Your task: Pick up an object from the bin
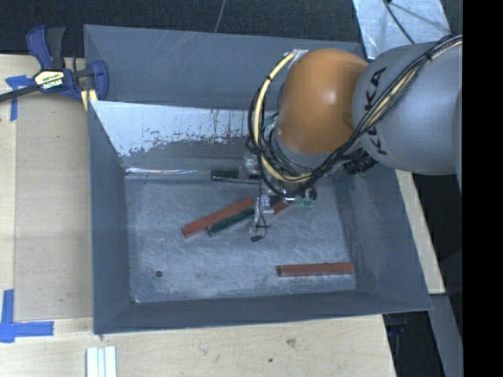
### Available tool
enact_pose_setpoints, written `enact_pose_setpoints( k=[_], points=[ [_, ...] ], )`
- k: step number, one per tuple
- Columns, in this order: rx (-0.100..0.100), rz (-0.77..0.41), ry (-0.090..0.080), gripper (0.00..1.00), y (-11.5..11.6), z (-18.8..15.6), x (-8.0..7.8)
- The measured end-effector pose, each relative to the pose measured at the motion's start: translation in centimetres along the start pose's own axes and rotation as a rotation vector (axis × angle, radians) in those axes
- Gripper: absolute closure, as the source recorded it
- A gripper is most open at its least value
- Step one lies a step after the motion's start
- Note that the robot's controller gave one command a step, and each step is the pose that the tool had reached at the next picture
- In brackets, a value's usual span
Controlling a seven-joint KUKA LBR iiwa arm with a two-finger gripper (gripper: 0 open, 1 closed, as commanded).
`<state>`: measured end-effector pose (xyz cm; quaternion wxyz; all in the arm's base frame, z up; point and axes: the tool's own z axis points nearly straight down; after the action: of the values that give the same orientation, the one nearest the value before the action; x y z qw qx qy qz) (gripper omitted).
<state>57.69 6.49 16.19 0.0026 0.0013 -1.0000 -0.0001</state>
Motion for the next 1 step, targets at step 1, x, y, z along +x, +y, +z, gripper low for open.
enact_pose_setpoints(
  k=[1],
  points=[
    [0.0,0.001,-0.008,0.0,-0.02,-0.47,-0.19]
  ],
)
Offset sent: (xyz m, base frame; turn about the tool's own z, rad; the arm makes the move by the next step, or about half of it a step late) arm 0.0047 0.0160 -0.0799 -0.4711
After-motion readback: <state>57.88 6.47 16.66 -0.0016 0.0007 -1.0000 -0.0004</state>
